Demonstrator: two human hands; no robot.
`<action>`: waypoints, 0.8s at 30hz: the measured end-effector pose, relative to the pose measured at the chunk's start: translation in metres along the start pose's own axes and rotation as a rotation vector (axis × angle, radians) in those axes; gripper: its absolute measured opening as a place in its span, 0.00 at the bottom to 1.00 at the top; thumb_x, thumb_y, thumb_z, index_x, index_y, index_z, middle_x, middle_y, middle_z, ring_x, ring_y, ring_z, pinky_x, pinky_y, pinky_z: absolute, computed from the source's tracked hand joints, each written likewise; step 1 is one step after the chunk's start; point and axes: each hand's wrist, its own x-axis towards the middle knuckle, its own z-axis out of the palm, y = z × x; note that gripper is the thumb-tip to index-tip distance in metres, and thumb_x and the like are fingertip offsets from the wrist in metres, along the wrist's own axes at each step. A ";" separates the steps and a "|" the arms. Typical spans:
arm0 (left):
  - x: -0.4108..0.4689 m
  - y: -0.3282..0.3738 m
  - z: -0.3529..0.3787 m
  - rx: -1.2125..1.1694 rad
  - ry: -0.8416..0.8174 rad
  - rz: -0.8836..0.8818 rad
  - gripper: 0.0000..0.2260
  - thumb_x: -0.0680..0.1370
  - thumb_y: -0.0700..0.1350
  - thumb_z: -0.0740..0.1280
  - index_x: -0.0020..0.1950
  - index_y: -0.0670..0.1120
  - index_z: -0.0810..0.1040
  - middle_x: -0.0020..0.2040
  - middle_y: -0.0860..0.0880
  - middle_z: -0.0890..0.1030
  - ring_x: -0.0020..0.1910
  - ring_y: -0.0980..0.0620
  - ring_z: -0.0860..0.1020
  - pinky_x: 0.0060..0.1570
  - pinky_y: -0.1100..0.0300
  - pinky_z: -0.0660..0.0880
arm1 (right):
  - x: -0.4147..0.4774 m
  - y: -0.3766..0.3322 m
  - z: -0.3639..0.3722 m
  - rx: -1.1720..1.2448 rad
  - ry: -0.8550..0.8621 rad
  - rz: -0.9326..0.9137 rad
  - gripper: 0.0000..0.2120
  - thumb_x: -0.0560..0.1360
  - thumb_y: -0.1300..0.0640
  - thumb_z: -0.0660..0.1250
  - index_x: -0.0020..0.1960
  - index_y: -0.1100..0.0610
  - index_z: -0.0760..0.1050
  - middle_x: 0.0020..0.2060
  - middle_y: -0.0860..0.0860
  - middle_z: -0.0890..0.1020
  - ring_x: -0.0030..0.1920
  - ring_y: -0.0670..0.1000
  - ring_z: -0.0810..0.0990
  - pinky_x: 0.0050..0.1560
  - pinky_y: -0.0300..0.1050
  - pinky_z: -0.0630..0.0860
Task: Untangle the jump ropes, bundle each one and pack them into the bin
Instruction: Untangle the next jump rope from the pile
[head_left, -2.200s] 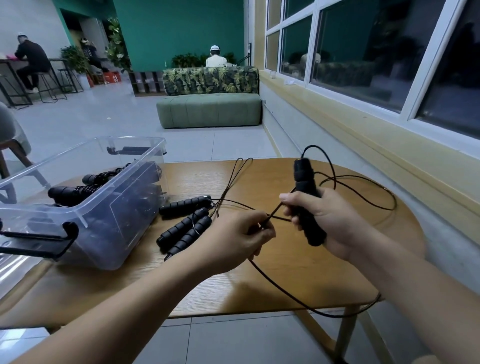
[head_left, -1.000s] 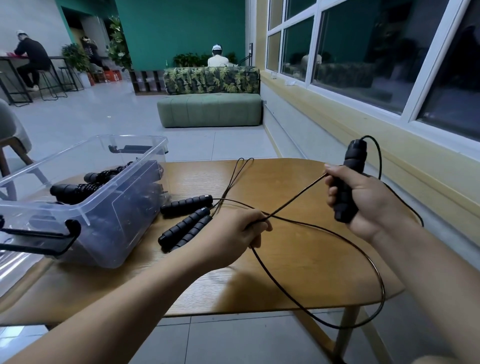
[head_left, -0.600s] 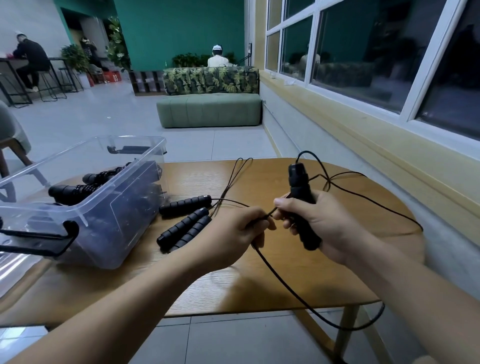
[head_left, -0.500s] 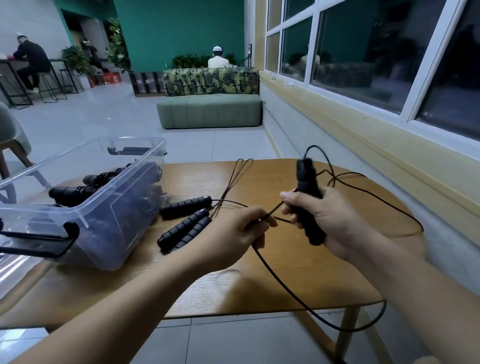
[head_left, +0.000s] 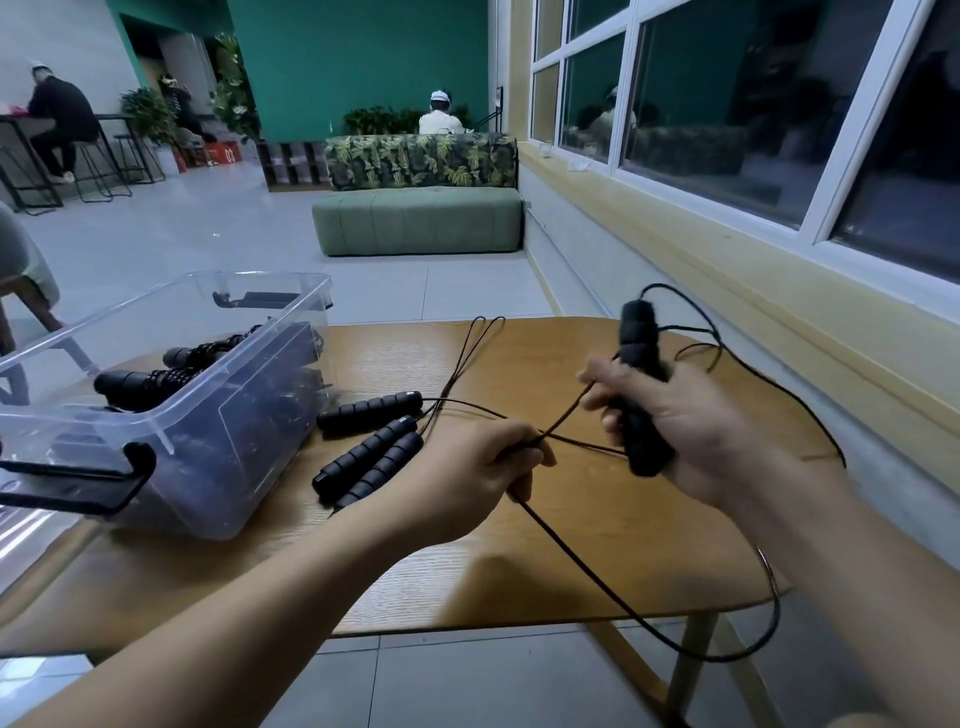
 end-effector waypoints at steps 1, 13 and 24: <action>-0.001 0.002 0.000 -0.011 0.010 0.005 0.07 0.86 0.42 0.66 0.55 0.49 0.84 0.38 0.52 0.84 0.39 0.58 0.81 0.41 0.69 0.71 | -0.003 0.003 0.005 -0.049 -0.034 -0.003 0.20 0.77 0.54 0.77 0.61 0.66 0.80 0.41 0.55 0.86 0.36 0.50 0.79 0.38 0.43 0.78; -0.003 0.000 -0.002 -0.019 -0.012 0.033 0.04 0.85 0.44 0.68 0.55 0.51 0.83 0.39 0.52 0.85 0.41 0.58 0.83 0.45 0.66 0.76 | -0.007 0.008 0.017 -0.160 -0.035 -0.064 0.11 0.78 0.56 0.77 0.54 0.62 0.81 0.40 0.57 0.87 0.35 0.51 0.81 0.37 0.43 0.78; -0.005 0.004 0.003 0.245 -0.260 0.036 0.16 0.78 0.35 0.70 0.58 0.54 0.85 0.51 0.60 0.86 0.54 0.62 0.81 0.59 0.57 0.78 | 0.000 -0.011 0.000 0.132 0.097 -0.084 0.09 0.78 0.55 0.77 0.51 0.57 0.79 0.38 0.52 0.84 0.33 0.46 0.79 0.33 0.38 0.77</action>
